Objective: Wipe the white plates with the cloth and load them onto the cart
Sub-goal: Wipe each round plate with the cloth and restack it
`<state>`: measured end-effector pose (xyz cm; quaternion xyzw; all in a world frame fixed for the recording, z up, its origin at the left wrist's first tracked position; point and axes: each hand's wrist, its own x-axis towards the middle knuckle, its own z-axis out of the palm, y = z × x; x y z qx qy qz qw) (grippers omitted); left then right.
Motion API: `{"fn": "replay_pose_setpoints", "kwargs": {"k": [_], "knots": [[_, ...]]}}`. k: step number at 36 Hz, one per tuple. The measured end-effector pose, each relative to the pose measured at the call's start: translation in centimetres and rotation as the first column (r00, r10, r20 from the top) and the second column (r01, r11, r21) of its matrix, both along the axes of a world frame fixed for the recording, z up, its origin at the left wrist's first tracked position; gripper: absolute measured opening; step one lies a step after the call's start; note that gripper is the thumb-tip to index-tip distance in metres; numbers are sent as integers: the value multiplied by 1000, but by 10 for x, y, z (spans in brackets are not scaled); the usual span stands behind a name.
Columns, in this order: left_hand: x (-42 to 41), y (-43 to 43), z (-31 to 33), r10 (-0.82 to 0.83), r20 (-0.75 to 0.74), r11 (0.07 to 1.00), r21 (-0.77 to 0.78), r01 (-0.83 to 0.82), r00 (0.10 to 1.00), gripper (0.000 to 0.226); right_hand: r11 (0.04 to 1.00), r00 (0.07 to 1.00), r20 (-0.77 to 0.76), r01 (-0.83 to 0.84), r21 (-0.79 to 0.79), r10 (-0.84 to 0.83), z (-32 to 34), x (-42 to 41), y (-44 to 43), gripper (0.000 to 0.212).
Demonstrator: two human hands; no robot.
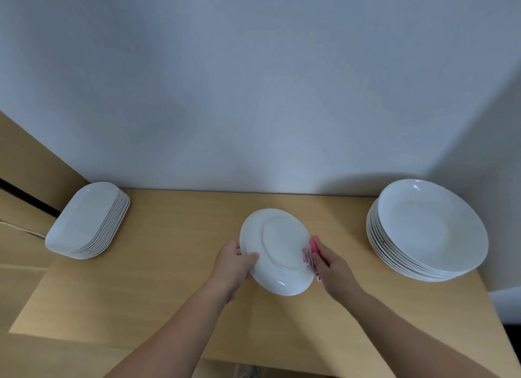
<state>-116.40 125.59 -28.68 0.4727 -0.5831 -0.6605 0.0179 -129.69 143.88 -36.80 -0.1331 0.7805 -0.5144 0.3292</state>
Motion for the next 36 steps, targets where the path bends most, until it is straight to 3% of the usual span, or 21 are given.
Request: {"fn": "replay_pose_setpoints", "kwargs": {"k": [6, 11, 15, 21, 30, 36], "knots": [[-3, 8, 1, 20, -19, 1000, -6, -20, 1000, 21, 991, 992, -31, 121, -64, -123, 4, 37, 7, 49], [-8, 11, -2, 35, -13, 999, -12, -35, 999, 21, 994, 969, -225, 84, -69, -98, 10, 57, 8, 54], [-10, 14, -8, 61, -30, 998, 17, -61, 998, 19, 999, 932, -363, -14, -46, -3, 15, 67, 6, 54], [-11, 22, -8, 5, -74, 998, 57, -1, 997, 21, 975, 805, -551, -192, 111, 221, 33, 63, -12, 46], [-14, 24, -4, -4, -141, 996, 84, 16, 990, 19, 984, 884, -433, -163, 67, 176, 57, 45, -54, 45], [-16, 22, -8, 72, -81, 997, 40, -69, 994, 18, 975, 866, -451, -215, 57, 217, 43, 43, -25, 43]]}}
